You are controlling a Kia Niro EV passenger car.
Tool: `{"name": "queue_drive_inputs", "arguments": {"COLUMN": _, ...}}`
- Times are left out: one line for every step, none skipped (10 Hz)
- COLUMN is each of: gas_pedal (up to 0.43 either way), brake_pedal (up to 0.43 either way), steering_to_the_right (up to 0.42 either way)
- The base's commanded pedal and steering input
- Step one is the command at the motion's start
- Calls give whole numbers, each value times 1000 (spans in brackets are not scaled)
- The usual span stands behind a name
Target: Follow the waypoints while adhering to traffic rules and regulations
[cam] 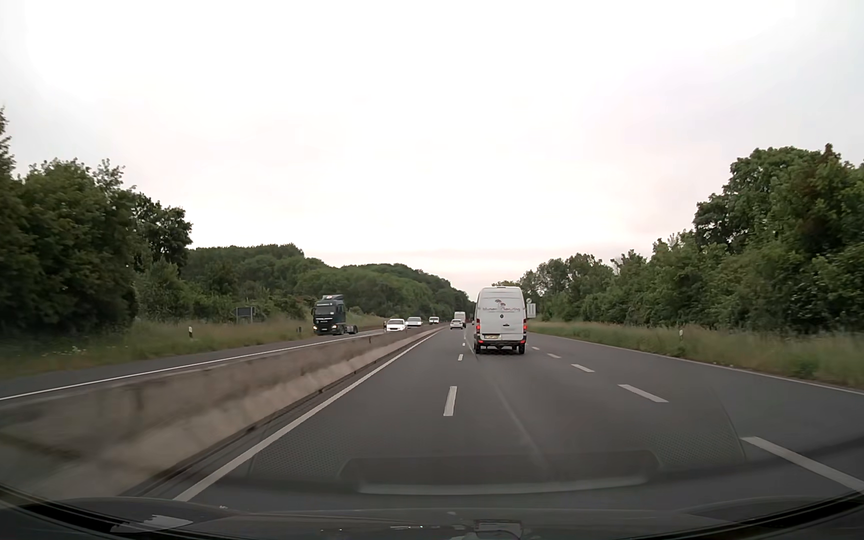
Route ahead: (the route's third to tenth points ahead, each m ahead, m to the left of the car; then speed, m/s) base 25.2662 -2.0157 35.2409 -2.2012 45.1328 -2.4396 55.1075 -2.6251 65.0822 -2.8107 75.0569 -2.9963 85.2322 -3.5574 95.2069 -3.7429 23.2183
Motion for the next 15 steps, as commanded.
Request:
{"name": "queue_drive_inputs", "arguments": {"gas_pedal": 287, "brake_pedal": 0, "steering_to_the_right": 2}}
{"name": "queue_drive_inputs", "arguments": {"gas_pedal": 280, "brake_pedal": 0, "steering_to_the_right": 2}}
{"name": "queue_drive_inputs", "arguments": {"gas_pedal": 268, "brake_pedal": 0, "steering_to_the_right": 2}}
{"name": "queue_drive_inputs", "arguments": {"gas_pedal": 268, "brake_pedal": 0, "steering_to_the_right": 2}}
{"name": "queue_drive_inputs", "arguments": {"gas_pedal": 268, "brake_pedal": 0, "steering_to_the_right": 2}}
{"name": "queue_drive_inputs", "arguments": {"gas_pedal": 268, "brake_pedal": 0, "steering_to_the_right": 2}}
{"name": "queue_drive_inputs", "arguments": {"gas_pedal": 268, "brake_pedal": 0, "steering_to_the_right": 2}}
{"name": "queue_drive_inputs", "arguments": {"gas_pedal": 268, "brake_pedal": 0, "steering_to_the_right": 3}}
{"name": "queue_drive_inputs", "arguments": {"gas_pedal": 268, "brake_pedal": 0, "steering_to_the_right": 3}}
{"name": "queue_drive_inputs", "arguments": {"gas_pedal": 268, "brake_pedal": 0, "steering_to_the_right": 3}}
{"name": "queue_drive_inputs", "arguments": {"gas_pedal": 268, "brake_pedal": 0, "steering_to_the_right": 3}}
{"name": "queue_drive_inputs", "arguments": {"gas_pedal": 268, "brake_pedal": 0, "steering_to_the_right": 3}}
{"name": "queue_drive_inputs", "arguments": {"gas_pedal": 268, "brake_pedal": 0, "steering_to_the_right": 2}}
{"name": "queue_drive_inputs", "arguments": {"gas_pedal": 268, "brake_pedal": 0, "steering_to_the_right": 1}}
{"name": "queue_drive_inputs", "arguments": {"gas_pedal": 220, "brake_pedal": 0, "steering_to_the_right": 1}}
